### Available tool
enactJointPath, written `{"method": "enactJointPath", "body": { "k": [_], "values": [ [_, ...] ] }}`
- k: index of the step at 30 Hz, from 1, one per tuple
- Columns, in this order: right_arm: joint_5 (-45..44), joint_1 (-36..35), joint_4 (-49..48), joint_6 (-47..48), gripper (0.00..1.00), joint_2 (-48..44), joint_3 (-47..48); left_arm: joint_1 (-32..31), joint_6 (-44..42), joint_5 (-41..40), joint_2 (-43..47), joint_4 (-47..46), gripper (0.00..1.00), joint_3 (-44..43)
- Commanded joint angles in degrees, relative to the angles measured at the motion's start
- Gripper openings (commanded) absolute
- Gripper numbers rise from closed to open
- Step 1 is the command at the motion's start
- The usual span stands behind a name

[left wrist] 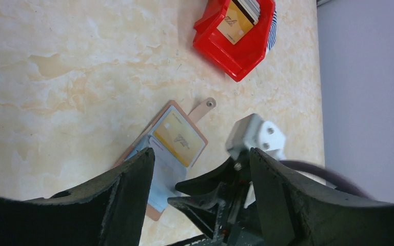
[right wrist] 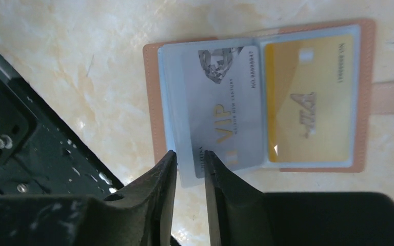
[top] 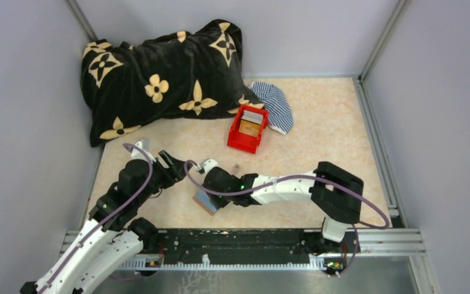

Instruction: Take the credit cards out of the card holder

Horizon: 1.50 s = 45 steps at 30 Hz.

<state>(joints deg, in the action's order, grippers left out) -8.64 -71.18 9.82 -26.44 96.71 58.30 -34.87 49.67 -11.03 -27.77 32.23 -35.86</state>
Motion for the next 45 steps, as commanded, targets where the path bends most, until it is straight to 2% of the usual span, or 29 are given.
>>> {"method": "enactJointPath", "body": {
  "k": [1, 6, 9, 15, 20, 27, 33, 37, 45],
  "values": [
    [3.3, -2.3, -1.4, 0.7, 0.33, 2.1, 4.5, 0.3, 2.3, -0.5, 1.4, 2.5, 0.74, 1.0],
    [1.0, -2.2, -1.5, 0.5, 0.38, -3.6, 3.3, 0.3, 3.1, 2.2, 1.6, 0.1, 0.74, 3.9],
    [3.6, 1.0, -0.3, 1.4, 0.41, -6.3, 3.2, 0.2, 4.3, 6.0, 1.8, -5.1, 0.73, 8.2],
    [14.2, 11.9, -2.5, 5.1, 0.41, -5.6, 0.9, 0.2, 12.6, 14.2, 6.4, -18.3, 0.67, 19.9],
    [27.2, 17.8, -4.1, 9.6, 0.41, -1.5, 0.8, -0.4, 20.4, 19.4, 5.6, -24.1, 0.64, 27.2],
    [36.9, 18.8, -0.4, 15.1, 0.38, 3.2, 2.7, -5.9, 30.1, 16.6, 2.7, -38.3, 0.57, 35.9],
    [41.6, 19.1, -2.4, 14.8, 0.36, 4.4, 0.4, -11.8, 31.9, 12.1, -7.0, -41.8, 0.57, 35.1],
    [42.6, 19.4, -3.7, 14.5, 0.36, 5.2, -0.1, -12.0, 33.0, 10.3, -9.2, -40.8, 0.58, 35.7],
    [39.5, 22.1, -6.4, 12.5, 0.36, 5.8, -1.7, -12.0, 35.5, 4.7, -2.6, -34.6, 0.57, 38.4]
  ]
}}
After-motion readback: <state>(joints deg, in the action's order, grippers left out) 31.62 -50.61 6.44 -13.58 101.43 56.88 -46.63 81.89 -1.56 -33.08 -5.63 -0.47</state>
